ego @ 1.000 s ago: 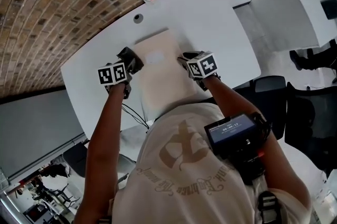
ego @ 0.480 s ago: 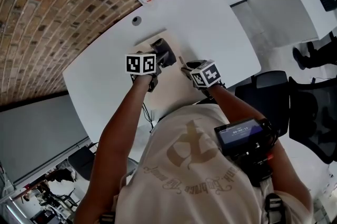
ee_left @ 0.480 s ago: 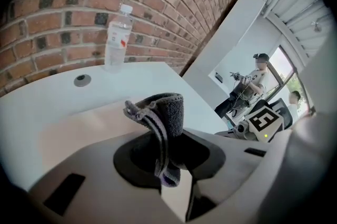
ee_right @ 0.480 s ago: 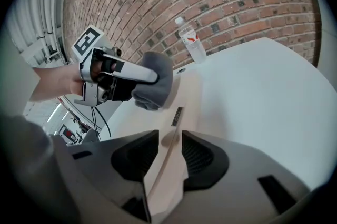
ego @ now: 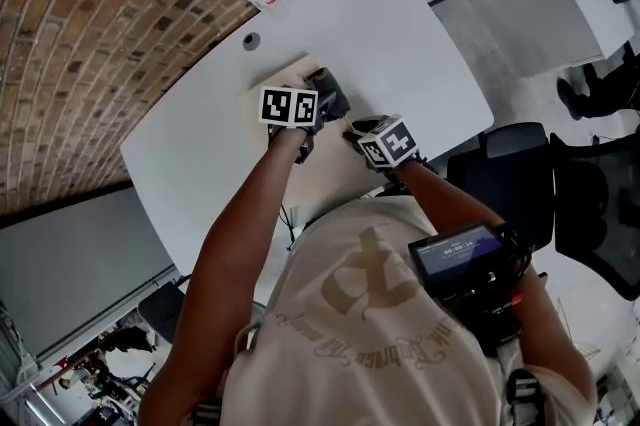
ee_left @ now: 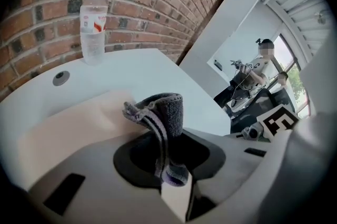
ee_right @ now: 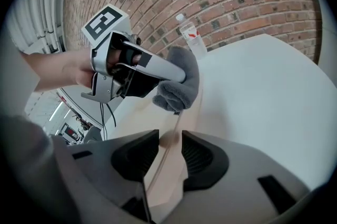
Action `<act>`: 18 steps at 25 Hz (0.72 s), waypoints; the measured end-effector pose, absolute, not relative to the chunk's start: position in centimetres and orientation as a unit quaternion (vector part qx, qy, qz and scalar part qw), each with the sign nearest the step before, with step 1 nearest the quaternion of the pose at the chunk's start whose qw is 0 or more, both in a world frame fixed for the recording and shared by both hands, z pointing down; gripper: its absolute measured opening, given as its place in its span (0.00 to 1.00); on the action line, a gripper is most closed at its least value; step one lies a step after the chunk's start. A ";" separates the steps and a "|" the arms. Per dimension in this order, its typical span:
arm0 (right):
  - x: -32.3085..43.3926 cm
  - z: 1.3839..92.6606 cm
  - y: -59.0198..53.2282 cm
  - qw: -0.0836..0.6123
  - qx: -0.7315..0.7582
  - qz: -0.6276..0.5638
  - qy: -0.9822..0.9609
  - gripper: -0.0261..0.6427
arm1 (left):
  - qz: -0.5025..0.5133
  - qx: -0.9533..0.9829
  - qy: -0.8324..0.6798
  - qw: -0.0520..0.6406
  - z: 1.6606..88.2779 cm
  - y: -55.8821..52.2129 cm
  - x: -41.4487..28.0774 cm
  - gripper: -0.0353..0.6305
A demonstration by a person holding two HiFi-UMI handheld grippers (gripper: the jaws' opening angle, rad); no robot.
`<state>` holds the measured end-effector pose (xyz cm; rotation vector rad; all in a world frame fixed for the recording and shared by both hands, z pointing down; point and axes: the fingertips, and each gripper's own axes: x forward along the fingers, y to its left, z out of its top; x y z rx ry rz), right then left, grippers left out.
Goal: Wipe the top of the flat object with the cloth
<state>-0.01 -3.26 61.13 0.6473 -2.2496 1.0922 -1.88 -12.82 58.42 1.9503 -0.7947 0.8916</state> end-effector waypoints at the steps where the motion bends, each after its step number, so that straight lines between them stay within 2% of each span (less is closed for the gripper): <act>1: 0.0 61.2 -3.2 0.275 0.240 0.406 -0.838 0.26 | 0.358 0.773 -0.319 0.414 58.5 -12.7 -2.3 0.21; 18: 0.3 61.5 -3.1 0.260 0.240 0.411 -0.840 0.26 | 0.346 0.722 -0.403 0.443 58.7 -9.2 -15.2 0.21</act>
